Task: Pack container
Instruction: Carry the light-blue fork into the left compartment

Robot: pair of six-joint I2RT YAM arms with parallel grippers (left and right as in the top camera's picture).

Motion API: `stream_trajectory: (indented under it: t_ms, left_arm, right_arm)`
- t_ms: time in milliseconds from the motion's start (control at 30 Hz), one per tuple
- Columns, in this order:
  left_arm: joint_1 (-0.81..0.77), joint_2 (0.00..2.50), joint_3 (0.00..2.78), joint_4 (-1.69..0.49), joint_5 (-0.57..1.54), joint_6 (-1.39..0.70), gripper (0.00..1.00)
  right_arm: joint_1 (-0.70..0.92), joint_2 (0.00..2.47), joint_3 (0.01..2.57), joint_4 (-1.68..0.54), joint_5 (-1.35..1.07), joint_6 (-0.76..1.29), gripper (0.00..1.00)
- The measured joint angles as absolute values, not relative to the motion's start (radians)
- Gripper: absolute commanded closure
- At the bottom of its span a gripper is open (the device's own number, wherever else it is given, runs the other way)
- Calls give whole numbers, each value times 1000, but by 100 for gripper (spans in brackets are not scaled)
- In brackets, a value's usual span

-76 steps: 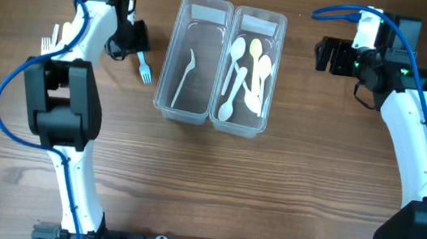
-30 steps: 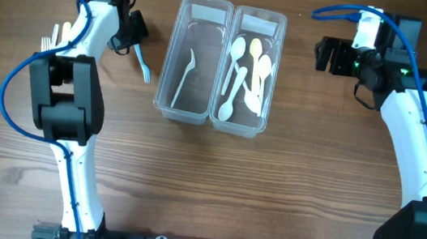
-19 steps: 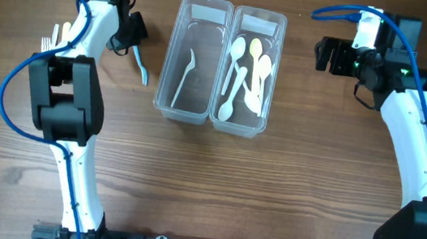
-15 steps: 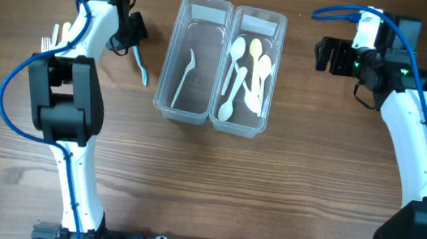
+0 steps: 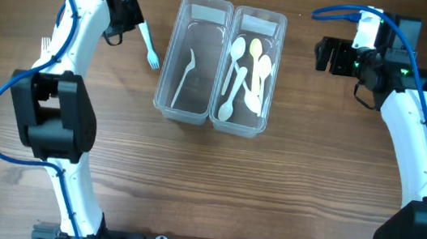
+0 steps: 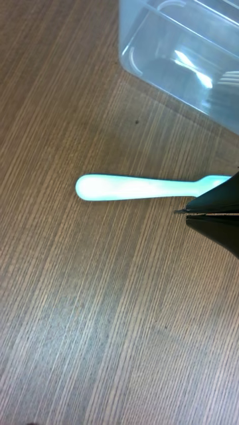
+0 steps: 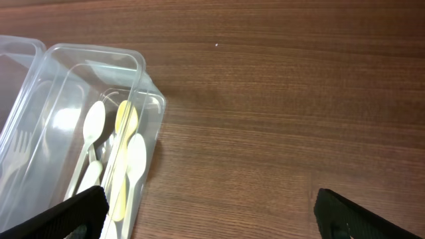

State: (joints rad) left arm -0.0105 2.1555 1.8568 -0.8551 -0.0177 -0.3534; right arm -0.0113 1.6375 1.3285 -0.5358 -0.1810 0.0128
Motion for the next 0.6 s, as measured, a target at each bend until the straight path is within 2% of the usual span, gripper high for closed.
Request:
stream_trajectory:
  t_ms: [33,133,233,467,600]
  left_arm:
    - [-14,2154,1857,-857,-18,-350,96]
    - [-26,2127,1856,-855,-18,-337,56]
    - [-35,2087,1856,-848,-17,-329,40]
    - [-68,2111,1856,-779,-17,-327,43]
    - [-91,2207,1856,-737,-13,-363,49]
  right_arm:
    - [-11,1637,1328,-536,-181,13,0]
    - [-11,1637,1328,-536,-181,13,0]
    - [-11,1637,1328,-536,-181,13,0]
    - [-11,1637,1328,-535,-181,13,0]
    - [-11,1637,1328,-536,-181,13,0]
